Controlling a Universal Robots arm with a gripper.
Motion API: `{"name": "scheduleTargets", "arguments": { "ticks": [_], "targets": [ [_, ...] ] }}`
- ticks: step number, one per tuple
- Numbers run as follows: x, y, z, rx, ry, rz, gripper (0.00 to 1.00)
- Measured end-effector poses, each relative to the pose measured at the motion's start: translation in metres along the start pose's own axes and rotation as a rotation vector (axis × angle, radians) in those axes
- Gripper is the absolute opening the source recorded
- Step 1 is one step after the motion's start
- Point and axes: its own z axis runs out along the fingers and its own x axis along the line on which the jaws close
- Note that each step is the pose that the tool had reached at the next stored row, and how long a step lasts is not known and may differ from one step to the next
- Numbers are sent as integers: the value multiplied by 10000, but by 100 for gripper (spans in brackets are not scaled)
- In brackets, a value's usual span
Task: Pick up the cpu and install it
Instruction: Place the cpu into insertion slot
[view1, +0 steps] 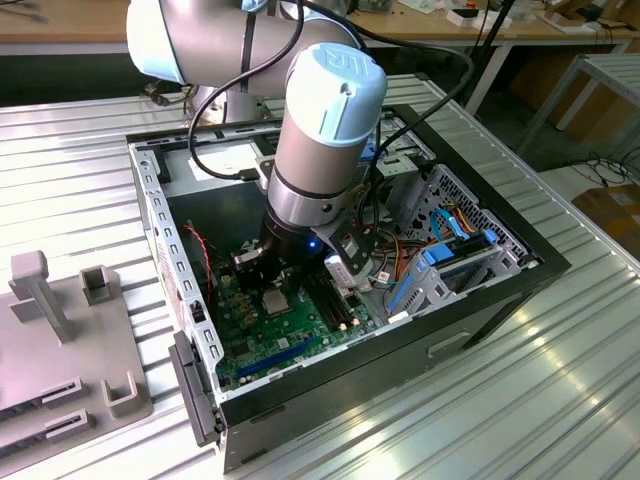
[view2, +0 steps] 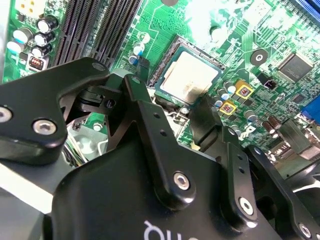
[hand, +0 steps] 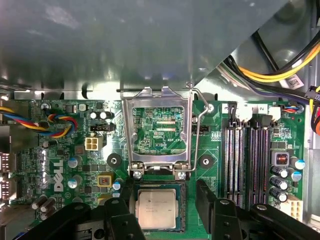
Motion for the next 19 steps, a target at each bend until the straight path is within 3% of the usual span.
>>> {"name": "scheduleTargets", "arguments": {
  "ticks": [5, 19],
  "targets": [
    [52, 0, -1, -1, -2, -1, 60],
    [55, -33, -1, 0, -1, 1, 60]
  ]
}}
